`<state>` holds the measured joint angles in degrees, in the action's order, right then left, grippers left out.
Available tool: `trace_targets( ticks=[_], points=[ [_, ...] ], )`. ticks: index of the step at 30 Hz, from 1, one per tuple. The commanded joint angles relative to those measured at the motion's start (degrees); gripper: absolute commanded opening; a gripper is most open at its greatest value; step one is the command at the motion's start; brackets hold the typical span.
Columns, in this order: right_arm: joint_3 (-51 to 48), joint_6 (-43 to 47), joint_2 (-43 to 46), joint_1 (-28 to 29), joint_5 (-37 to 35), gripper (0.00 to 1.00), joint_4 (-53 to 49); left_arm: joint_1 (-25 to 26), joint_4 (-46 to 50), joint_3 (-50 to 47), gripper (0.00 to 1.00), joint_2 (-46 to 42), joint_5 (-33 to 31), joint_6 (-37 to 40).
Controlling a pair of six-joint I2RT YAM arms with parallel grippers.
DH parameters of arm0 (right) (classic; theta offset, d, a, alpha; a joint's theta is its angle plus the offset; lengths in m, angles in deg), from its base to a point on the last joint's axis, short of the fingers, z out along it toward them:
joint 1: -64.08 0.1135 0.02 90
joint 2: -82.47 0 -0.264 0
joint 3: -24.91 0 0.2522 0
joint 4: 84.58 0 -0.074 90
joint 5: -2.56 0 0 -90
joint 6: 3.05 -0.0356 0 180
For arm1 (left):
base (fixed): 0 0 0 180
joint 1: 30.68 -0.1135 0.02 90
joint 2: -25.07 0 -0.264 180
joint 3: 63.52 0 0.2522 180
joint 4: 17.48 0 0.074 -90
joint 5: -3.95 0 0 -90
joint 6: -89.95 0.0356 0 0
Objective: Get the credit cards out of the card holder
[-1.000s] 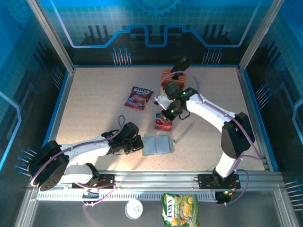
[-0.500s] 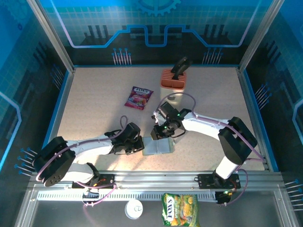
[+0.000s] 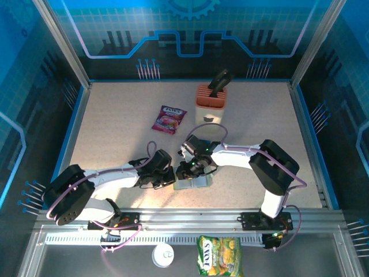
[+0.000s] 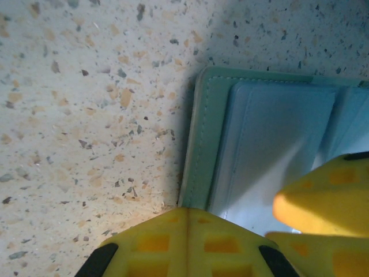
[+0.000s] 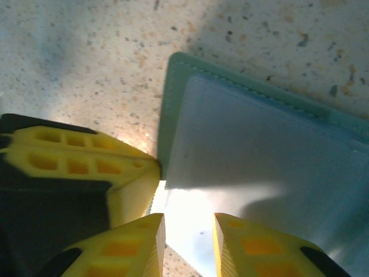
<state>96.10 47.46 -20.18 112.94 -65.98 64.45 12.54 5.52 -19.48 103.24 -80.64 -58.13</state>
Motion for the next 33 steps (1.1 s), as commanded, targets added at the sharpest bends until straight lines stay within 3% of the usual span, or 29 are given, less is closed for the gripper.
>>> trace_targets(
  ticks=[1, 14, 23, 28, 33],
  points=[
    [1.3, 0.2, -1.7, 0.6, -1.7, 0.28, -2.5, -0.6, 3.2, 0.7, 0.0, 0.1, 0.7, 1.2],
    [3.0, 4.2, -0.4, 0.6, -9.9, 0.28, -12.0, -1.0, 2.8, 0.6, 0.0, 0.9, 0.9, 1.3],
    [3.4, 6.9, 5.3, 0.2, -10.8, 0.3, -12.9, -1.6, 4.1, 2.3, 0.0, -0.9, -0.2, 2.9],
    [3.0, 9.8, 11.7, -1.3, -17.2, 0.35, -16.7, -2.1, 9.7, 4.3, 0.1, -6.4, -4.7, 5.1],
    [1.9, 12.8, 19.0, -5.0, -22.8, 0.52, -20.8, -4.9, 16.0, 6.3, 0.28, -11.8, -9.2, 9.0]
  ],
)
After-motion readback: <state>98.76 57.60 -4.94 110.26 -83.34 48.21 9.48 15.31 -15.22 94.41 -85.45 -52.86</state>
